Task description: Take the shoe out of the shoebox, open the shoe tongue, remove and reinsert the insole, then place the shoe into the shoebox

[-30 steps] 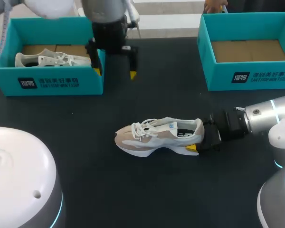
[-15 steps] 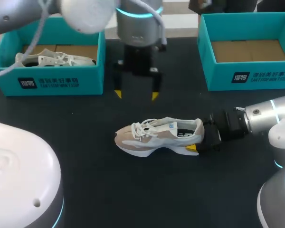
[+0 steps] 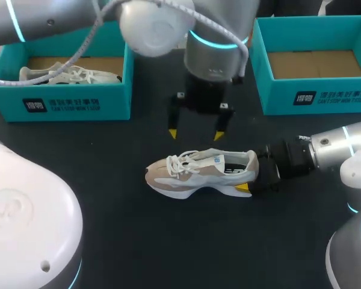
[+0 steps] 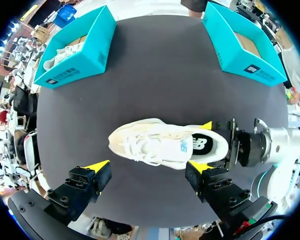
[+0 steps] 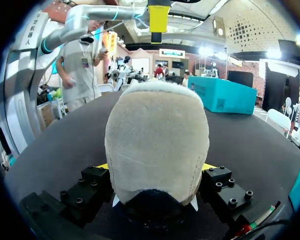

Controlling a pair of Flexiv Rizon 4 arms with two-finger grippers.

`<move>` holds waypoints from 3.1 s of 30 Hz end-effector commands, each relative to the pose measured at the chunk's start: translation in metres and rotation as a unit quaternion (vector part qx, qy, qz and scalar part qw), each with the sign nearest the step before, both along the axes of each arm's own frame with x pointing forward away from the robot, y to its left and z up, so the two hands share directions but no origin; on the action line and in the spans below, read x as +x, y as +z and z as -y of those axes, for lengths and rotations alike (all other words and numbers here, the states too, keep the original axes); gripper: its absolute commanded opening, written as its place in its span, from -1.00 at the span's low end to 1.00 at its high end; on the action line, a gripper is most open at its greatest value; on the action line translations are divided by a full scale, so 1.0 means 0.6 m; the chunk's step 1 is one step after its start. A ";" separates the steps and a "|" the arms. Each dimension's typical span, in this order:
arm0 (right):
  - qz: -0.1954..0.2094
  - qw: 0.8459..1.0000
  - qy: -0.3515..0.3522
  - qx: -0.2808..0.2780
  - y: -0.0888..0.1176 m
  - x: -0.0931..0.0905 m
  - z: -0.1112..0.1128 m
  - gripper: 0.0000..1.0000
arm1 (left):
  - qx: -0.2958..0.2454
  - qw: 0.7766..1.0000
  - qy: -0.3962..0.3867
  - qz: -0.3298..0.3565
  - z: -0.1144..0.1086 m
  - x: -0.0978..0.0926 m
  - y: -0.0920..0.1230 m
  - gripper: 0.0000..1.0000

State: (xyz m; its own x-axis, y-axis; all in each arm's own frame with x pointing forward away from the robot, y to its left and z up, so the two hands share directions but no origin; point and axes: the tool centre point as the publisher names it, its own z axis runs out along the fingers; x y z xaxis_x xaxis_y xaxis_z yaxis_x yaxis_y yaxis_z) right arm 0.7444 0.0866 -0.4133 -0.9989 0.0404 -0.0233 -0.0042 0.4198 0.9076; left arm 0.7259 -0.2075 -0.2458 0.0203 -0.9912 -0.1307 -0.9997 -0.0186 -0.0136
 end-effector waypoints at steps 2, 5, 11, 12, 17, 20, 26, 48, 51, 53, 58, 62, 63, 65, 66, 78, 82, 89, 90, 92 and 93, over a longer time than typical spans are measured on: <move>0.000 1.000 -0.001 -0.002 -0.007 0.000 -0.008 -1.00 | -0.007 1.000 -0.001 -0.001 0.027 -0.009 -0.037 1.00; 0.000 1.000 -0.001 -0.002 -0.007 0.000 -0.008 -1.00 | -0.004 1.000 -0.001 -0.001 0.048 -0.012 -0.053 1.00; 0.000 1.000 -0.001 -0.002 -0.007 0.000 -0.008 -1.00 | 0.013 1.000 -0.016 0.010 0.075 -0.010 -0.080 1.00; 0.000 1.000 -0.001 -0.002 -0.007 0.000 -0.008 -1.00 | 0.012 1.000 -0.018 0.007 0.079 -0.010 -0.084 1.00; 0.000 1.000 -0.001 -0.002 -0.007 0.000 -0.008 -1.00 | 0.019 1.000 -0.017 0.006 0.091 -0.003 -0.108 1.00; 0.000 1.000 -0.001 -0.002 -0.007 0.000 -0.008 -1.00 | 0.027 1.000 -0.012 0.003 0.096 0.004 -0.125 1.00; 0.000 1.000 -0.001 -0.002 -0.007 0.000 -0.008 -1.00 | 0.044 0.999 -0.007 0.004 0.105 0.010 -0.154 1.00; 0.000 1.000 -0.001 -0.002 -0.007 0.000 -0.008 -1.00 | 0.107 0.994 0.012 -0.003 0.033 0.005 -0.190 1.00; 0.000 1.000 -0.001 -0.002 -0.007 0.000 -0.008 -1.00 | 0.108 0.994 0.014 -0.004 0.022 0.002 -0.181 1.00; 0.000 1.000 -0.001 -0.002 -0.007 0.000 -0.008 -1.00 | 0.107 0.994 0.016 -0.002 0.013 0.000 -0.173 1.00; 0.000 1.000 -0.001 -0.002 -0.007 0.000 -0.008 -1.00 | 0.105 0.994 0.020 0.007 -0.009 -0.011 -0.152 0.36; 0.000 1.000 -0.001 -0.002 -0.007 0.000 -0.008 -1.00 | 0.102 0.994 0.026 0.002 -0.024 -0.018 -0.136 -0.13; 0.000 1.000 -0.001 -0.002 -0.007 0.000 -0.008 -1.00 | 0.100 0.995 0.027 -0.001 -0.027 -0.020 -0.131 -0.21; 0.000 1.000 -0.001 -0.002 -0.007 0.000 -0.008 -1.00 | 0.096 0.995 0.028 -0.006 -0.033 -0.024 -0.123 -0.55; 0.000 1.000 -0.001 -0.002 -0.007 0.000 -0.008 -1.00 | 0.094 0.995 0.029 -0.008 -0.036 -0.024 -0.120 -0.73; 0.000 1.000 -0.001 -0.002 -0.007 0.000 -0.008 -1.00 | 0.083 0.996 0.038 -0.022 -0.076 -0.018 -0.083 -1.00; 0.000 1.000 -0.001 -0.002 -0.007 0.000 -0.008 -1.00 | 0.088 0.995 0.052 -0.019 -0.095 -0.012 -0.082 -1.00; 0.000 1.000 -0.001 -0.002 -0.007 0.000 -0.008 -1.00 | 0.122 0.989 0.080 -0.025 -0.134 -0.008 -0.106 -1.00; 0.000 1.000 -0.001 -0.002 -0.007 0.000 -0.008 -1.00 | 0.131 0.988 0.084 -0.023 -0.141 -0.008 -0.116 -1.00; 0.000 1.000 -0.001 -0.002 -0.007 0.000 -0.008 -1.00 | 0.141 0.985 0.093 -0.029 -0.149 -0.005 -0.129 -1.00; 0.000 1.000 -0.001 -0.002 -0.007 0.000 -0.008 -1.00 | 0.150 0.983 0.096 -0.032 -0.155 -0.004 -0.139 -1.00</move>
